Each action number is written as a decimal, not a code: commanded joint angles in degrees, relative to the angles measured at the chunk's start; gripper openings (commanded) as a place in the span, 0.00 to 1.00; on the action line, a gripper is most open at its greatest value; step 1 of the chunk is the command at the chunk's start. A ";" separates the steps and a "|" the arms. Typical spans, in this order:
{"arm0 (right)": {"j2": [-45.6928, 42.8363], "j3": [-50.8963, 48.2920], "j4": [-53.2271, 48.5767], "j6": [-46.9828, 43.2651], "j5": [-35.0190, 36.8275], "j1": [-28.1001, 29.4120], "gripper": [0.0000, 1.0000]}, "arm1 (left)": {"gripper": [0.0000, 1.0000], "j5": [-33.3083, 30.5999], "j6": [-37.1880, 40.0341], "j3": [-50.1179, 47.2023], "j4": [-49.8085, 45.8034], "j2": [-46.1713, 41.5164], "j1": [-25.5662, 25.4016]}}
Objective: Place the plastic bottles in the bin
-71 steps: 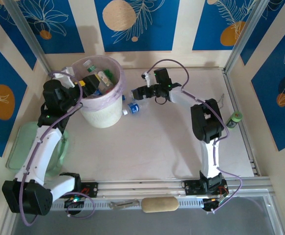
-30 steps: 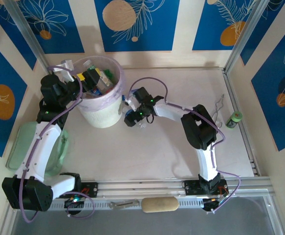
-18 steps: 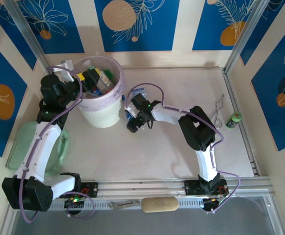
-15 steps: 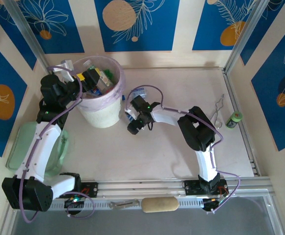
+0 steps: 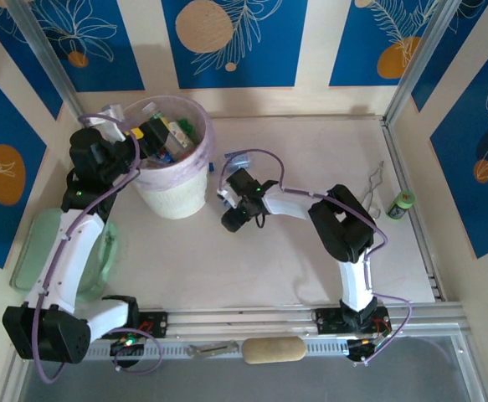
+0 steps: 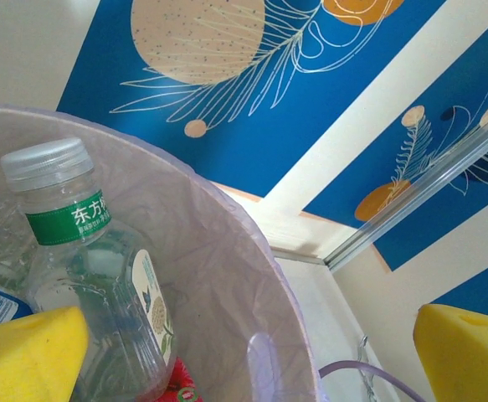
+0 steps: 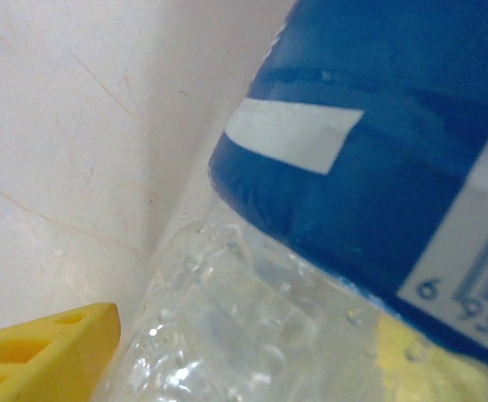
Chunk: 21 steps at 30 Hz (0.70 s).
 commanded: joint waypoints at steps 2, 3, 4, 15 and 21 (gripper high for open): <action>-8.01 -2.75 5.75 2.90 -1.47 -1.41 0.57 | 1.00 0.32 3.06 5.43 -3.64 0.63 -1.02; -9.67 -3.58 6.91 3.34 -1.97 -1.75 0.57 | 1.00 0.01 3.73 6.24 -4.32 0.90 -1.60; -11.83 -4.49 8.28 3.81 -2.66 -2.31 0.57 | 0.99 -0.27 4.40 6.96 -4.56 1.16 -2.44; -29.97 -11.37 27.01 7.98 -8.83 -5.57 0.54 | 0.98 -1.93 4.46 11.65 -0.58 5.85 -15.11; -35.66 -13.51 36.50 8.78 -10.71 -5.00 0.53 | 0.99 0.44 0.60 11.49 3.09 9.94 -20.01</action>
